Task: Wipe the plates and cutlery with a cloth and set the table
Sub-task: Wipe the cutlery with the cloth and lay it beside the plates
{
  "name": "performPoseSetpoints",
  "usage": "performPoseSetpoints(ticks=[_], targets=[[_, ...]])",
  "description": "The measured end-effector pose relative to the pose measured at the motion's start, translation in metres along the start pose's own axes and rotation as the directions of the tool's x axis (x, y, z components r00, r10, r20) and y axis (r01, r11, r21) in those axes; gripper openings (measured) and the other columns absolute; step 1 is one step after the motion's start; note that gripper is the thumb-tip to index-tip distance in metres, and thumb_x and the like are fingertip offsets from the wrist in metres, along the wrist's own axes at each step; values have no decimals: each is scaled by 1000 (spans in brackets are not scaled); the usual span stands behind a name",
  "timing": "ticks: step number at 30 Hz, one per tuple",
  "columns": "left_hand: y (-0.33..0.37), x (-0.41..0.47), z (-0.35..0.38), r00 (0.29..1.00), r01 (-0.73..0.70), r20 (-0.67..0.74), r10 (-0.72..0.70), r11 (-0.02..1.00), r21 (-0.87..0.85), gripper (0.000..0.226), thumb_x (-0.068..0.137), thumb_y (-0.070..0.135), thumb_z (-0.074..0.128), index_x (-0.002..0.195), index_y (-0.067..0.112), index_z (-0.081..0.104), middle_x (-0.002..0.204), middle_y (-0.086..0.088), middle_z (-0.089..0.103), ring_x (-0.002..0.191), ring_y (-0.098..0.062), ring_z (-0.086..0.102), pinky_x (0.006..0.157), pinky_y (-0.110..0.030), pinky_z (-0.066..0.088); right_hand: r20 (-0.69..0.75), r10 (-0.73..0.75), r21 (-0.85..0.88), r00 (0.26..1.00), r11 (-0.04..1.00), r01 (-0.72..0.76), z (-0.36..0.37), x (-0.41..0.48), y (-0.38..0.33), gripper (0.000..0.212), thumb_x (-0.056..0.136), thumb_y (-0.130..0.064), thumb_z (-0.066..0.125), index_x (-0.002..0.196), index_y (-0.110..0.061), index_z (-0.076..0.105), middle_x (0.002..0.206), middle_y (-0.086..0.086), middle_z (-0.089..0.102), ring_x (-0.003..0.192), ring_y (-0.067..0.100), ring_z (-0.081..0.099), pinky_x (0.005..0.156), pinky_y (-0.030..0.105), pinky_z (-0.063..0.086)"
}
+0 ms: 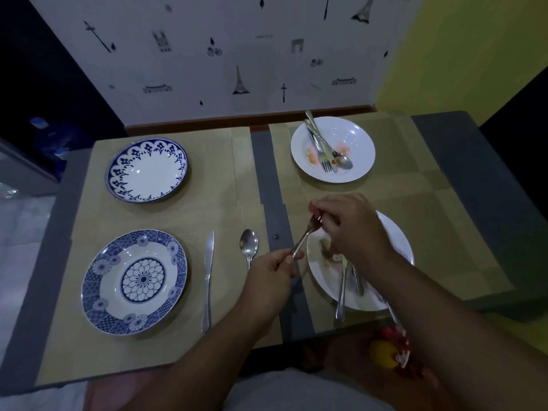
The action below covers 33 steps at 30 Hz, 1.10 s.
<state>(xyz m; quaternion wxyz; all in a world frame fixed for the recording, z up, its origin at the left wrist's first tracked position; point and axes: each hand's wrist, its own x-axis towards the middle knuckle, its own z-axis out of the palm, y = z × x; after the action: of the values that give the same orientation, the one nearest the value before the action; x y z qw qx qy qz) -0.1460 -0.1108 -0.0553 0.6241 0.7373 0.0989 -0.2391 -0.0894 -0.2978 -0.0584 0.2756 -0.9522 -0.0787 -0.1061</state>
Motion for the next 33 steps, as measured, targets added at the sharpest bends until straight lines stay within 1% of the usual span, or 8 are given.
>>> performPoseSetpoints(ticks=[3, 8, 12, 16, 20, 26, 29, 33], targets=[[-6, 0, 0, 999, 29, -13, -29, 1000, -10, 31, 105, 18, 45, 102, 31, 74, 72, 8, 59, 69, -8, 50, 69, -27, 41, 4, 9, -60, 1000, 998, -9, -5, 4, 8, 31, 77, 1, 66, 100, -17, 77, 97, -4, 76, 87, 20, 64, 84, 28, 44], [-6, 7, -1, 991, 115, -55, -120, 990, -84, 33, 104, 24, 45, 89, 23, 75, 78, -7, 69, 77, -16, 60, 74, -31, 45, -68, 109, 40, 992, 994, -106, -14, -3, 3, 32, 78, 3, 65, 103, -14, 77, 96, -2, 76, 87, 11, 68, 84, 25, 52], [-2, 11, -3, 985, 140, -90, -148, 986, -89, 34, 105, 18, 41, 97, 4, 72, 86, -3, 67, 78, -15, 61, 61, -19, 51, 7, 30, 95, 1000, 995, -30, -3, -29, -26, 33, 84, -5, 67, 115, -14, 73, 111, -1, 73, 102, 15, 63, 95, 31, 47], [-10, 11, 0, 990, 133, -44, -136, 989, -58, 36, 103, 29, 45, 94, 2, 66, 85, -14, 64, 80, -25, 58, 72, -39, 45, 84, -120, 35, 989, 992, 117, 14, -45, -38, 35, 82, -8, 68, 116, -17, 73, 112, -1, 71, 99, 20, 58, 88, 27, 44], [-16, 7, -1, 996, 54, -75, -53, 998, 21, 28, 102, 22, 51, 81, 11, 66, 70, -6, 57, 67, -13, 49, 66, -31, 39, 145, -179, -20, 973, 983, 184, 22, -47, -27, 36, 80, -8, 72, 115, -17, 73, 114, -1, 71, 98, 22, 58, 86, 34, 48], [-22, -3, -7, 994, -62, -86, 72, 991, 121, 22, 100, 17, 54, 96, 14, 75, 76, -7, 67, 63, -4, 51, 63, -26, 42, 96, -72, -78, 993, 994, 80, 17, -4, 8, 33, 79, -1, 65, 105, -18, 76, 106, 0, 73, 93, 28, 60, 84, 38, 48], [-30, -6, -16, 988, -109, -87, 128, 975, 196, 19, 98, 17, 57, 94, 20, 75, 67, 9, 62, 59, 2, 51, 59, -18, 42, 35, -66, -10, 997, 998, 66, 18, 11, 9, 29, 78, 2, 67, 101, -12, 77, 100, 1, 75, 89, 20, 66, 86, 36, 50], [-54, -9, -39, 961, -44, -262, 91, 983, 179, 22, 93, 12, 63, 83, 28, 73, 66, 19, 68, 61, 5, 59, 60, -13, 43, 81, -31, 105, 996, 994, 22, 34, 9, -3, 31, 83, -2, 65, 110, -14, 75, 101, -1, 75, 85, 10, 65, 82, 39, 56]])
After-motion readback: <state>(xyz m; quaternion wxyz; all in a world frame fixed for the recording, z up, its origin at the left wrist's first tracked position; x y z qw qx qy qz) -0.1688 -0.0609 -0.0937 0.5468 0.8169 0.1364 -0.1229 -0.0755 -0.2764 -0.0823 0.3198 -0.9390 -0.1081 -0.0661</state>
